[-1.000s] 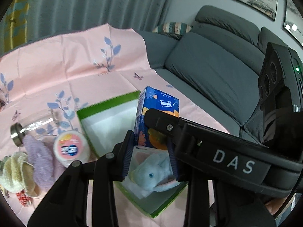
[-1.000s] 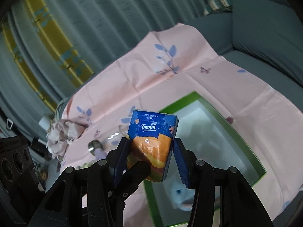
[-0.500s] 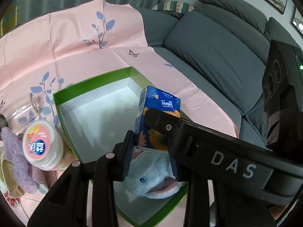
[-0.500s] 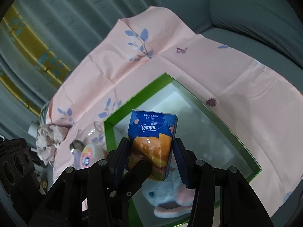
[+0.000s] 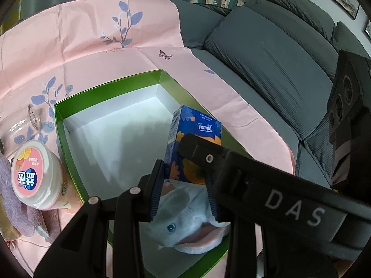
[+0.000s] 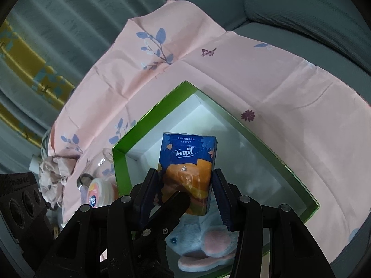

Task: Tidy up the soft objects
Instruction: 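Carry the Tempo tissue pack with the left gripper into the green box, then open the left gripper to drop the tissue pack and withdraw, then grasp the cream tree-print tissue pack with the right gripper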

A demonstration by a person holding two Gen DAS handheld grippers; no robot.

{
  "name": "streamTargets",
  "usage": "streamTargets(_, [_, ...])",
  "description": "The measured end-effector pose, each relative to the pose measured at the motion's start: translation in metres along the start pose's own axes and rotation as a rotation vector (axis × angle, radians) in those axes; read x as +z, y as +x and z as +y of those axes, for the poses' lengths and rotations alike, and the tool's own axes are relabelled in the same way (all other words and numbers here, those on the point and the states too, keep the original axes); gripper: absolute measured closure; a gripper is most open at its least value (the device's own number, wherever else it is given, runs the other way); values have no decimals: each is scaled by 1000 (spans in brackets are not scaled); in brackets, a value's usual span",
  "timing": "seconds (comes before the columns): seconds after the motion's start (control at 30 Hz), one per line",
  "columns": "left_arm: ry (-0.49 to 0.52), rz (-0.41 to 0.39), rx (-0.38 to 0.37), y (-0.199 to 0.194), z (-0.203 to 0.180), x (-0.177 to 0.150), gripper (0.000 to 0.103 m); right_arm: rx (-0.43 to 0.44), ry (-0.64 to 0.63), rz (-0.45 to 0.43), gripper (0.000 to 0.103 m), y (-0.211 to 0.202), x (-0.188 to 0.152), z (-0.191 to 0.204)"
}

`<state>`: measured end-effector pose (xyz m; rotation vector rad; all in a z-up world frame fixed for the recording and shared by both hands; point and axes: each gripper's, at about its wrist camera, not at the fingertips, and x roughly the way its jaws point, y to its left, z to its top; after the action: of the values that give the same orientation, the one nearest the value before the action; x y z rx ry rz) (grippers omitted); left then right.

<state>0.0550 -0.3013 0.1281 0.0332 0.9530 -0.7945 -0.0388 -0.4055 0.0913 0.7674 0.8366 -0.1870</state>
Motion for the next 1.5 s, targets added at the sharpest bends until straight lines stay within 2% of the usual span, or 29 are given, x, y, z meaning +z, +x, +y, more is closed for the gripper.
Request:
streamTargets(0.17, [-25, -9, -8, -7, 7, -3, 68, 9, 26, -14, 52, -4, 2, -1])
streamTargets(0.23, [-24, -21, 0, -14, 8, -4, 61, 3, 24, -25, 52, -7, 1, 1])
streamTargets(0.3, [-20, -47, 5, -23, 10, -6, 45, -2, 18, -39, 51, -11, 1, 3])
streamTargets(0.4, [-12, -95, 15, -42, 11, -9, 33, 5, 6, -67, 41, -17, 1, 7])
streamTargets(0.53, [1, -147, 34, -69, 13, -14, 25, 26, -17, -102, 39, -27, -1, 16])
streamTargets(0.57, [-3, -165, 34, -78, 15, -16, 21, 34, -24, -114, 36, -30, -1, 19])
streamTargets(0.6, [-7, -180, 35, -84, 17, -17, 17, 44, -32, -129, 29, -34, -2, 22])
streamTargets(0.67, [-21, -210, 48, -100, 22, -20, 16, 59, -49, -152, 20, -39, -4, 29])
streamTargets(0.8, [-58, -243, 73, -128, 37, -28, 15, 98, -92, -178, 19, -49, -9, 47])
streamTargets(0.9, [-78, -278, 106, -148, 48, -37, 2, 124, -131, -200, 14, -57, -13, 62])
streamTargets(1.07, [-120, -331, 170, -181, 70, -55, 2, 155, -198, -222, 13, -68, -25, 85])
streamTargets(1.17, [-175, -366, 225, -199, 88, -69, 2, 180, -235, -228, 4, -73, -32, 102])
streamTargets(1.27, [-234, -375, 261, -217, 110, -83, 2, 213, -277, -226, 4, -76, -41, 118])
streamTargets(1.4, [-321, -412, 330, -239, 140, -113, 1, 269, -335, -203, 4, -79, -56, 141])
streamTargets(1.5, [-389, -397, 413, -248, 171, -140, 1, 312, -370, -156, 4, -73, -68, 158])
